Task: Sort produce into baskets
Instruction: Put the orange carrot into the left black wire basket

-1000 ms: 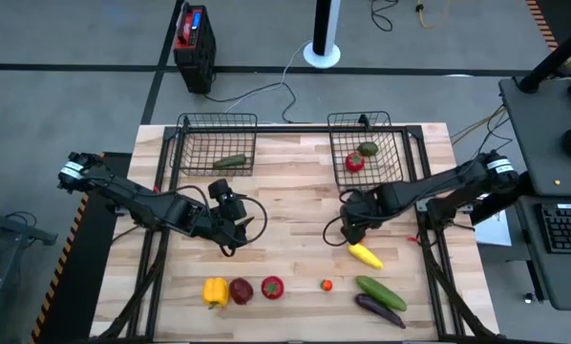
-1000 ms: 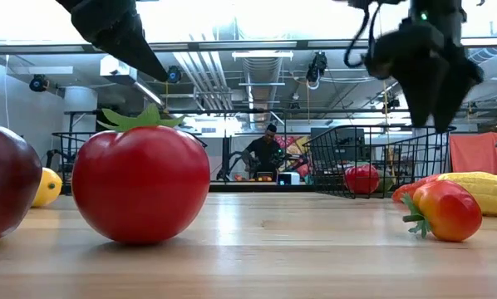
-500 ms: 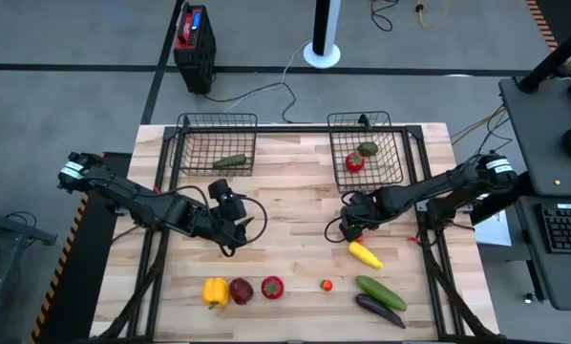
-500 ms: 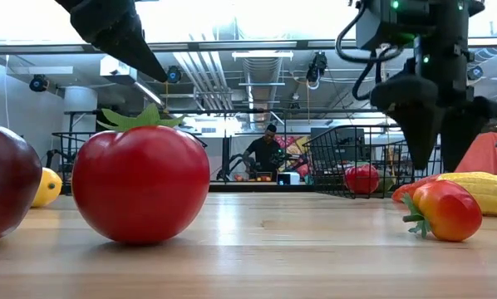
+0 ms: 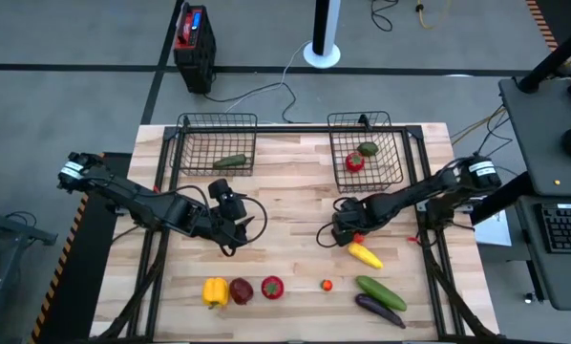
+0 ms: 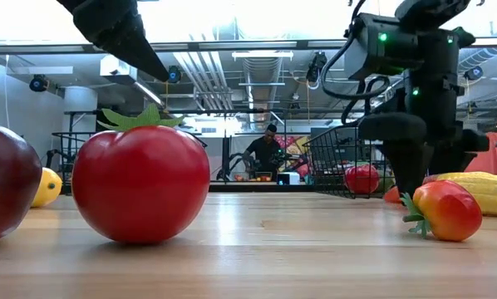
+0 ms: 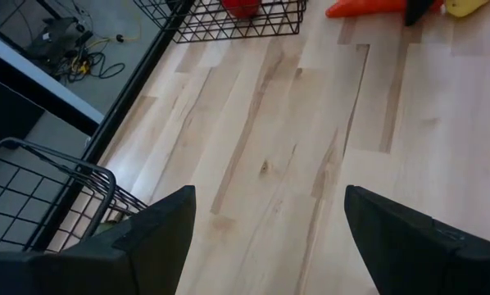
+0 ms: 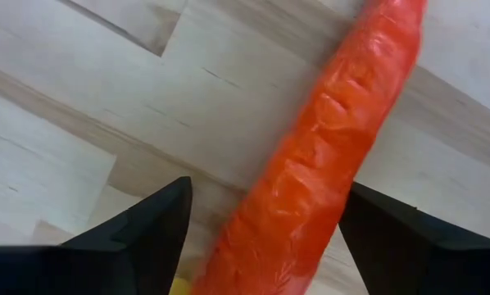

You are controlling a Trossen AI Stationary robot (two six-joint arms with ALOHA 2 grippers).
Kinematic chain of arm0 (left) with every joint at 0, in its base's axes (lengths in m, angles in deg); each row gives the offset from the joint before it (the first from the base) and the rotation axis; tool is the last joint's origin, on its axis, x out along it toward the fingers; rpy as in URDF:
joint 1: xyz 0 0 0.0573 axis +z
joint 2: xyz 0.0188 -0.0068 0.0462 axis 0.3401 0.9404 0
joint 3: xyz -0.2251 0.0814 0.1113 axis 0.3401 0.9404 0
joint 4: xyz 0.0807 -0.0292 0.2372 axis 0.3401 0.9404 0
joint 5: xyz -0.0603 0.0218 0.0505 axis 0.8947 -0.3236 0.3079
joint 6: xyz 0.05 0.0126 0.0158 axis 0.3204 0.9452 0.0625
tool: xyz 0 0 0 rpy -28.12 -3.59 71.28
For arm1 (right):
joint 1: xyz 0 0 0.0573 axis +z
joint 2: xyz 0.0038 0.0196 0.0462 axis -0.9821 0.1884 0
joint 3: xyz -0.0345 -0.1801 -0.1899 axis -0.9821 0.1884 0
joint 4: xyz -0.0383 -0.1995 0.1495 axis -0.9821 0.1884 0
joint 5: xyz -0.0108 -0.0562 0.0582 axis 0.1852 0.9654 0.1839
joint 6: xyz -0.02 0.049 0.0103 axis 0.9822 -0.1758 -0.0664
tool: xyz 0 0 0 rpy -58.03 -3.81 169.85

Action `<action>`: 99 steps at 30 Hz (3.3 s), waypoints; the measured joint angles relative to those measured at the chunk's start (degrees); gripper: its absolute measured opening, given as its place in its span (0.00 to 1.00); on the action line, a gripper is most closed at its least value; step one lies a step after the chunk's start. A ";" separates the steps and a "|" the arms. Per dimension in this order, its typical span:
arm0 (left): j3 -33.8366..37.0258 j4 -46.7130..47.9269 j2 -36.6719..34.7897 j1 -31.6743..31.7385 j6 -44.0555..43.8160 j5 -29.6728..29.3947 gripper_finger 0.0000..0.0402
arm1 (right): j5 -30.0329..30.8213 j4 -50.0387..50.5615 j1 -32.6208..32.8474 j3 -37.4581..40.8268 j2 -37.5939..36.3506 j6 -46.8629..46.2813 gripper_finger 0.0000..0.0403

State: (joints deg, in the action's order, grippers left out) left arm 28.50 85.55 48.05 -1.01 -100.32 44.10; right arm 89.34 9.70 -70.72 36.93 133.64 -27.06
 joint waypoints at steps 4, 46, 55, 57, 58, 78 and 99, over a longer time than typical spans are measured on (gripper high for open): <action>0.00 -0.17 0.00 -0.01 0.00 -0.19 0.73 | 0.92 -0.07 0.09 -0.43 1.30 0.70 0.65; 18.57 -59.64 -0.70 -2.61 19.56 6.23 0.73 | 30.70 -39.25 8.54 -5.79 -0.52 44.54 0.28; 25.65 -77.80 -0.72 -2.44 20.03 2.51 0.73 | 32.05 -54.06 8.96 -5.60 -0.34 57.89 0.28; 26.21 -79.57 -0.70 -2.48 20.02 2.60 0.73 | 30.22 -58.73 8.94 -5.60 -0.32 61.31 0.28; 26.23 -80.36 -0.63 -2.48 20.01 2.68 0.73 | 29.13 -61.25 8.94 -5.60 -0.31 63.24 0.29; 19.97 -81.07 -0.57 -2.41 28.00 16.33 0.73 | 17.34 -70.57 8.81 -5.60 -0.31 75.94 0.29; 18.43 -80.50 -0.52 0.21 30.71 18.75 0.64 | 17.36 -69.67 8.81 -5.60 -0.31 76.28 0.30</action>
State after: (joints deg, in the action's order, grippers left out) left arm 46.93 5.05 47.53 -0.80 -69.61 62.85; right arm 106.70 -59.97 -61.91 31.33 133.33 49.22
